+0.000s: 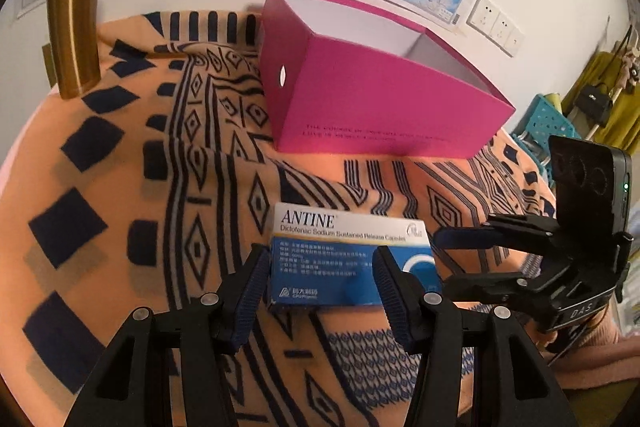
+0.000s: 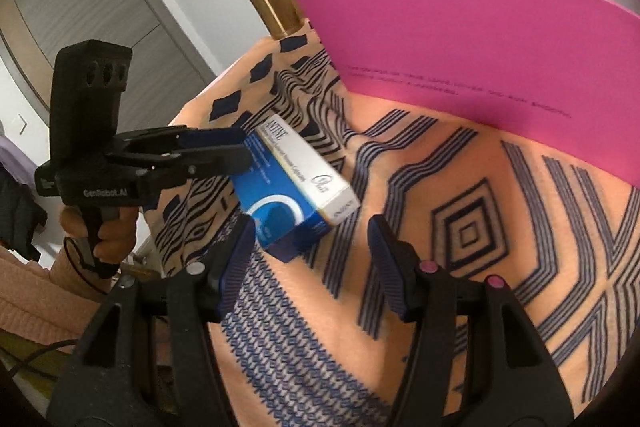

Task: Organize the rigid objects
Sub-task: 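Move the right gripper to the blue ANTINE medicine box and grasp it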

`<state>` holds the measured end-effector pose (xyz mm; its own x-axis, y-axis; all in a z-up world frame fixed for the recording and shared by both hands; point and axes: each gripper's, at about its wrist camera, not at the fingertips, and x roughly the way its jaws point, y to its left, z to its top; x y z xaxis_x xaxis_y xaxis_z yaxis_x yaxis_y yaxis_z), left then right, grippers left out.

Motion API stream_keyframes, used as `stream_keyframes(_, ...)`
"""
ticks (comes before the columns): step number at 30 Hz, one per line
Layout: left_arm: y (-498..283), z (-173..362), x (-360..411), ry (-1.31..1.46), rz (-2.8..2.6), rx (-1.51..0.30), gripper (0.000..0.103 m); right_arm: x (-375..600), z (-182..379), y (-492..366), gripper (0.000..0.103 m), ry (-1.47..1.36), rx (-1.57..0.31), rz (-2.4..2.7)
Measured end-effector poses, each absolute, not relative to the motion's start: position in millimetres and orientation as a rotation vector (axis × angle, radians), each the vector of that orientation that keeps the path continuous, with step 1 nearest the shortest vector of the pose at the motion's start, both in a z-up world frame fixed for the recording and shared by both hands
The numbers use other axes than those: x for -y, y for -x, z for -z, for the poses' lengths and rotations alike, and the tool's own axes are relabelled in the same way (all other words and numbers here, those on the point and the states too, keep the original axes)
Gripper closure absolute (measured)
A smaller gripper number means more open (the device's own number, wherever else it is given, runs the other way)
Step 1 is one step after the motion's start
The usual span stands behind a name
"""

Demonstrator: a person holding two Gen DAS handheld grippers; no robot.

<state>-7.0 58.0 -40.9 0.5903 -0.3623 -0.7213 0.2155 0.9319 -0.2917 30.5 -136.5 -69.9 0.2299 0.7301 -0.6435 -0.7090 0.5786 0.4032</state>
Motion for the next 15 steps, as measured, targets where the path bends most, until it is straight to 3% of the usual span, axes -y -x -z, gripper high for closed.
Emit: stream_keyframes(15, 12.0, 46.5, -3.5, 0.168, 0.497, -0.890, 0.050, 178.3, 71.5, -35.3, 0.043, -0.068, -0.910, -0.858)
